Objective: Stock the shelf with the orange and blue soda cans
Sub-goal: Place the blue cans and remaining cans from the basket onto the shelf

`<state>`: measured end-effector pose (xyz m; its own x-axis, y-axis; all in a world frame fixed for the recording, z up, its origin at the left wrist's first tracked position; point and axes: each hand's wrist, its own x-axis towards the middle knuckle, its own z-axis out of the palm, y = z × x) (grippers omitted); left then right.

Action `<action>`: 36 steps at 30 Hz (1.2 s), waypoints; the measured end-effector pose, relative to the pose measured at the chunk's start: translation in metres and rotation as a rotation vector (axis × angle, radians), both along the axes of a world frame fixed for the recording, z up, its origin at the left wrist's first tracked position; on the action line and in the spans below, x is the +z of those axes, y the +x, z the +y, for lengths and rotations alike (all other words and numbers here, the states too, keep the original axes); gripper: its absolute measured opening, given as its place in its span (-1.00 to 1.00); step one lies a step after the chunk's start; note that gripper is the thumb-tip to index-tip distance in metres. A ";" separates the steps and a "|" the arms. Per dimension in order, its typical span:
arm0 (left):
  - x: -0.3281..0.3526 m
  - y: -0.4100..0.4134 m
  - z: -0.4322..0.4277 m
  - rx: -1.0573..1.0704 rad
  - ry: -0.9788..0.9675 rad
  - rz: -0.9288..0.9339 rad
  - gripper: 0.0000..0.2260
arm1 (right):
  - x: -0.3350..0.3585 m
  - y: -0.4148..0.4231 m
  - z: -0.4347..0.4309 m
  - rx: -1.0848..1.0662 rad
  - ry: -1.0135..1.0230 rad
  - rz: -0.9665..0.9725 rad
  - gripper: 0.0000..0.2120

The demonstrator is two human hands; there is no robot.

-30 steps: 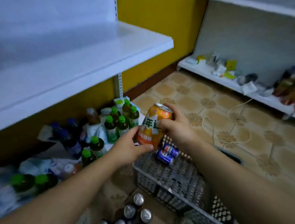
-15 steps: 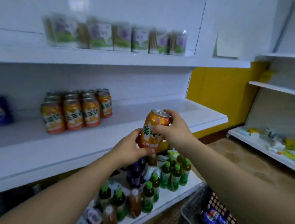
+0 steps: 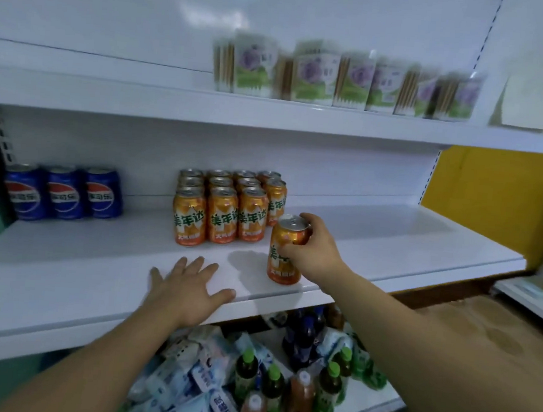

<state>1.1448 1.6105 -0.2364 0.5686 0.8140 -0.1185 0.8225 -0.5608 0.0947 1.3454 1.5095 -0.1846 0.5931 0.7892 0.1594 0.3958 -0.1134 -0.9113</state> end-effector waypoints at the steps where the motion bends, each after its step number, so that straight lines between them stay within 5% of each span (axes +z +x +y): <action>1: -0.003 0.001 0.001 -0.002 0.021 -0.006 -0.26 | -0.004 0.003 0.005 -0.004 0.003 -0.005 -0.29; 11: -0.013 0.002 0.006 -0.002 0.082 -0.010 -0.25 | -0.015 0.036 0.055 -0.050 -0.031 -0.251 -0.36; 18: -0.014 0.003 0.006 -0.001 0.102 -0.005 -0.25 | -0.020 0.039 0.080 -0.065 -0.023 -0.274 -0.55; 23: -0.013 0.002 0.005 -0.001 0.103 -0.006 -0.27 | -0.029 0.038 0.085 -0.082 -0.035 -0.239 -0.32; 36: -0.013 0.001 0.006 0.001 0.087 -0.006 -0.26 | -0.030 0.044 0.114 -0.104 -0.052 -0.146 -0.46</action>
<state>1.1462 1.6162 -0.2494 0.5683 0.8217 -0.0438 0.8227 -0.5662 0.0509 1.3890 1.6239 -0.2150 0.6453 0.7345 0.2099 0.5070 -0.2063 -0.8369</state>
